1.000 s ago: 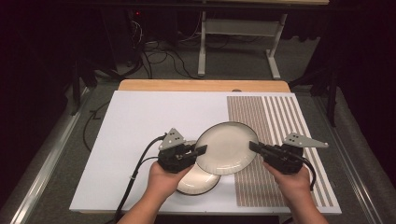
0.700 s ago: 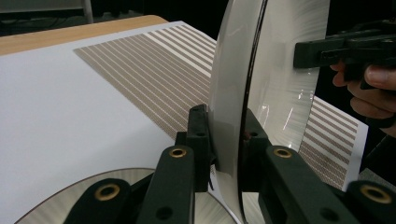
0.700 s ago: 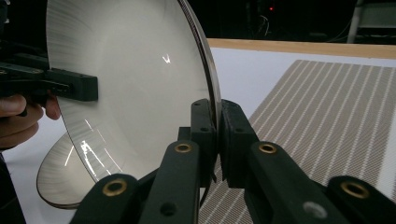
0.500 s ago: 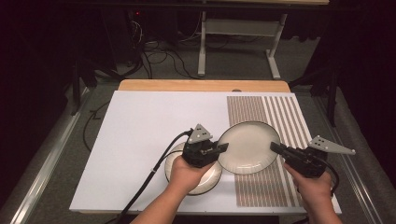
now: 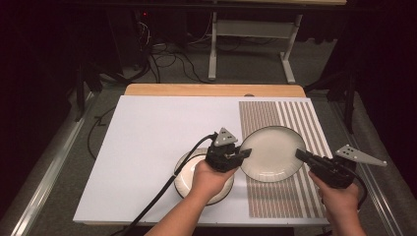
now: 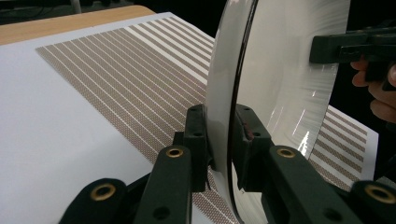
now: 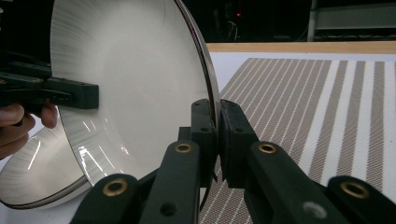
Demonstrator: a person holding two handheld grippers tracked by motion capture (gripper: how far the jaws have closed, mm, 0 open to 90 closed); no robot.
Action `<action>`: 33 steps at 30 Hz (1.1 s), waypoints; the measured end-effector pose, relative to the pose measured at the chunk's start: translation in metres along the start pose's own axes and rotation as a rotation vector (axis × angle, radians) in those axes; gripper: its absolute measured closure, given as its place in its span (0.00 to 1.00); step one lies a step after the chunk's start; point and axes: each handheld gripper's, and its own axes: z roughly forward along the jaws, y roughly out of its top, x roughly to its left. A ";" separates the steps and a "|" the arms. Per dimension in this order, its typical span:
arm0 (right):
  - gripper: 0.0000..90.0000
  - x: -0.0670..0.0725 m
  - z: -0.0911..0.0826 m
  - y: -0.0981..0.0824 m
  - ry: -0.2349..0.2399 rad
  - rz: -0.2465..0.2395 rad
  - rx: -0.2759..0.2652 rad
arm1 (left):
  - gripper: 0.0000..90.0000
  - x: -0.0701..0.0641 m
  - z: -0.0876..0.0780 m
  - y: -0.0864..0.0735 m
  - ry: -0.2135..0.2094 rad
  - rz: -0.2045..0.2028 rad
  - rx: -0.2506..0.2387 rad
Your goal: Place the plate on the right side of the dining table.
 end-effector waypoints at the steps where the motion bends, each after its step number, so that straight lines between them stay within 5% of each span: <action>1: 0.97 -0.001 -0.001 0.000 -0.005 0.006 0.001 | 0.86 0.000 0.002 0.001 0.000 -0.001 0.003; 33: 0.97 -0.031 -0.009 -0.007 -0.109 0.055 -0.011 | 0.81 -0.005 0.055 0.015 0.040 -0.005 0.073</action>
